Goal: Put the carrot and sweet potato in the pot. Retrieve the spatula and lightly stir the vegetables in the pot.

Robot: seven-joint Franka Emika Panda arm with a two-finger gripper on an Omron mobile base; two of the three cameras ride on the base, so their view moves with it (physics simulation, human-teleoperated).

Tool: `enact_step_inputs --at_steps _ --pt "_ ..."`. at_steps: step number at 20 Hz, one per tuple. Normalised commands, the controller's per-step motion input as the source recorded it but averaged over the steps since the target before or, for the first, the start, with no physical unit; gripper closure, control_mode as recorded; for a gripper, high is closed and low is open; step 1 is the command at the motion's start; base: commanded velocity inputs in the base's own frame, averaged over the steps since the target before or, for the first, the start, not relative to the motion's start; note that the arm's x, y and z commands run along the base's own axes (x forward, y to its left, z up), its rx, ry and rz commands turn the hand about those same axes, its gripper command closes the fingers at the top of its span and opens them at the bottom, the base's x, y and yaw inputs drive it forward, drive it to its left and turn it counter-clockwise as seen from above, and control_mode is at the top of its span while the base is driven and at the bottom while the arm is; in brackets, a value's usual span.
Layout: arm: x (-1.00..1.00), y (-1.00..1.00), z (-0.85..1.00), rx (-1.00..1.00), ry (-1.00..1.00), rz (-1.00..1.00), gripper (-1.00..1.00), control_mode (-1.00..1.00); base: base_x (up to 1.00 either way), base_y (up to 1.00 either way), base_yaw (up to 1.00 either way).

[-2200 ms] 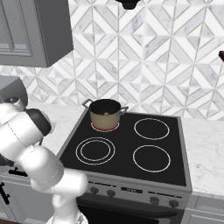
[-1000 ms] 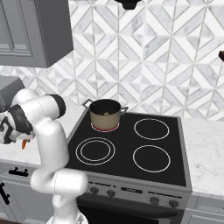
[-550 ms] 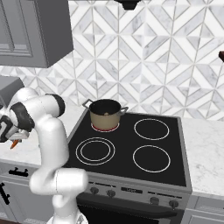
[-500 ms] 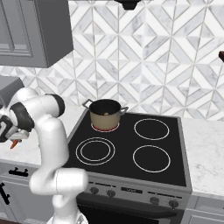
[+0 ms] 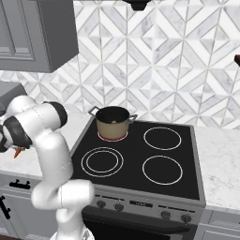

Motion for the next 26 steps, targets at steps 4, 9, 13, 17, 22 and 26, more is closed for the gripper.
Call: enact_step_inputs --at_steps 4,9,13,17,22,26 --pt "0.00 -0.90 0.88 0.00 -0.03 -0.05 1.00 -1.00 0.00 0.00 0.00" --pt "0.16 -0.93 0.67 0.00 0.18 -0.09 1.00 -1.00 0.00 0.00 0.00" --pt "0.19 -1.00 0.14 0.00 0.22 -0.13 1.00 -1.00 0.00 0.00 0.00" --pt "0.04 -1.00 0.13 0.00 0.13 -0.17 1.00 -1.00 0.00 0.00 0.00" --pt "0.00 -0.57 0.07 0.00 0.02 -0.07 1.00 -1.00 0.00 0.00 0.00" --pt "0.00 -0.04 0.01 0.00 -0.01 0.00 1.00 -1.00 0.00 0.00 0.00"
